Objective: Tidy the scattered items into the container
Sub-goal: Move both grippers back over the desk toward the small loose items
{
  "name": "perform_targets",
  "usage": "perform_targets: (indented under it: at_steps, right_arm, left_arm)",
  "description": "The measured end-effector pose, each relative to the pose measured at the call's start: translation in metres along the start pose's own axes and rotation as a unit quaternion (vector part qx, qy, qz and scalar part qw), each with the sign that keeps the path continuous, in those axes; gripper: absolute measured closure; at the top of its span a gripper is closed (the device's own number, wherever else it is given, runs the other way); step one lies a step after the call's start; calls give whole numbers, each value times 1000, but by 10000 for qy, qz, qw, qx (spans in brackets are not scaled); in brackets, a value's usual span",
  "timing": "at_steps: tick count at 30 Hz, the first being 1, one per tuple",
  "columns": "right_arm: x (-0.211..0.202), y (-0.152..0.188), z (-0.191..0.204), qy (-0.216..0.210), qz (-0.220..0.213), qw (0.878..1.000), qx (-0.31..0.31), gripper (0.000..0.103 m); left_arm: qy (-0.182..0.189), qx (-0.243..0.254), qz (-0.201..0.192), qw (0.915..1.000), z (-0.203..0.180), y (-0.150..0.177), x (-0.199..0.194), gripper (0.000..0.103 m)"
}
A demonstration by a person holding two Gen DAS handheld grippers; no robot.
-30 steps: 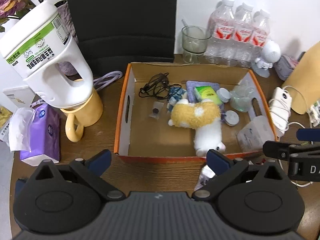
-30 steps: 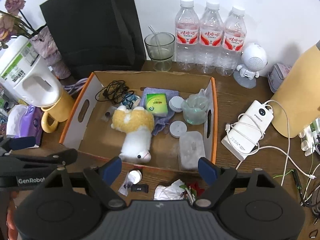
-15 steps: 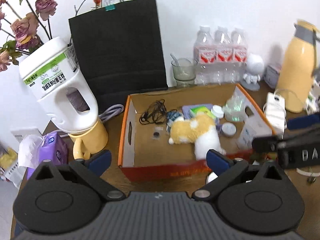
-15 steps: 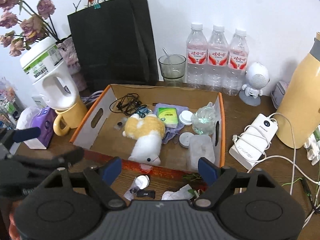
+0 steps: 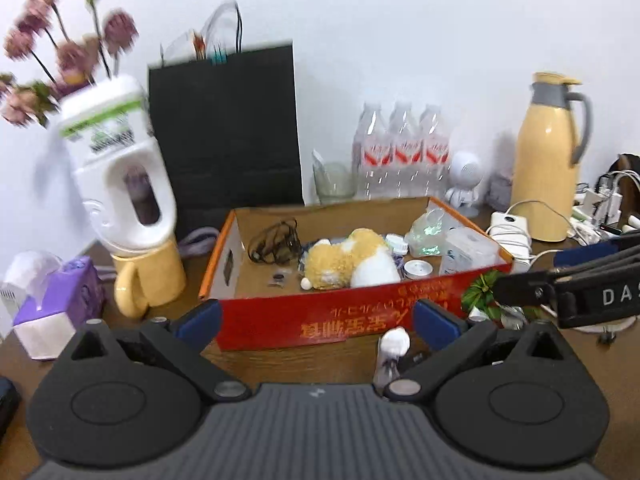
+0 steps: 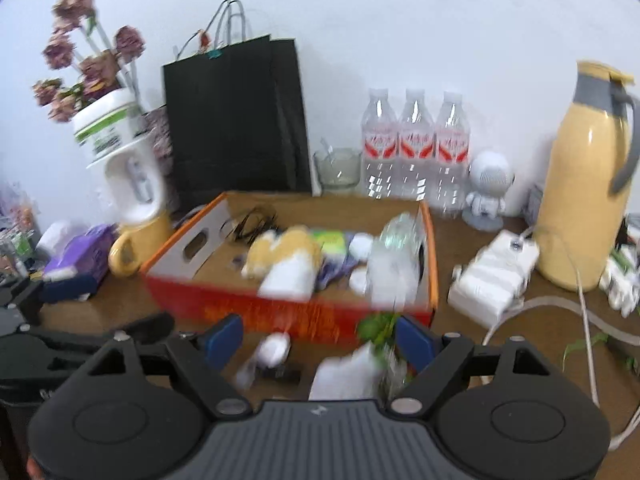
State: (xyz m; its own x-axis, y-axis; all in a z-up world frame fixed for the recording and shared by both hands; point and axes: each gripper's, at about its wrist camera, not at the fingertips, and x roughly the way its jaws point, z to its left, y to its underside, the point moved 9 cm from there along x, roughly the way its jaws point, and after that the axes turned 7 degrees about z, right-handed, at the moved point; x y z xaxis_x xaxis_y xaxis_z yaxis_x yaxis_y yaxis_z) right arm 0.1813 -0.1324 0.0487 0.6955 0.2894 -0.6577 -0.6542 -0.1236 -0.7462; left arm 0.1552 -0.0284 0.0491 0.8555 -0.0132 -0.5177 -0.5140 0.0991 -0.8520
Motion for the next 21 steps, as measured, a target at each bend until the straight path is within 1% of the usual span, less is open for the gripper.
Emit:
perform_targets:
  at_steps: [2, 5, 7, 11, 13, 14, 16, 18, 19, 20, 21]
  right_arm:
    - [-11, 28, 5, -61, -31, 10000, -54, 20]
    - [-27, 67, 13, 46, -61, 9999, -155, 20]
    - [-40, 90, 18, 65, -72, 9998, -156, 20]
    - [-60, 125, 27, -236, -26, 9997, -117, 20]
    - [-59, 134, 29, -307, 56, 9995, -99, 20]
    - [-55, 135, 30, -337, 82, 9994, -88, 22]
    - [-45, 134, 30, -388, 148, 9991, -24, 25]
    - [-31, 129, 29, -372, 251, 9990, -12, 37]
    - [-25, 126, 29, -377, 278, 9989, -26, 39]
    - [-18, 121, 29, -393, 293, 9988, -39, 44]
    - [-11, 115, 29, -415, 288, 9987, -46, 48]
  left_arm:
    - [-6, 86, -114, 9999, -3, 22, -18, 0]
    - [66, -80, -200, 9997, -2, 52, -44, 0]
    - [127, -204, -142, 9996, 2, 68, -57, 0]
    - [297, -439, -81, 9986, 9, 94, -73, 0]
    - [404, -395, 46, 9984, 11, 99, -71, 0]
    - [438, -367, 67, 9983, 11, 99, -68, 0]
    - [377, -404, 63, 9985, 13, 97, -63, 0]
    - [298, -420, 136, 9986, 16, 95, -53, 0]
    - [259, -401, 240, 9986, 17, 93, -46, 0]
    - [248, -399, 363, 9982, 19, 92, -38, 0]
    - [295, -408, 488, 9975, 19, 90, -30, 0]
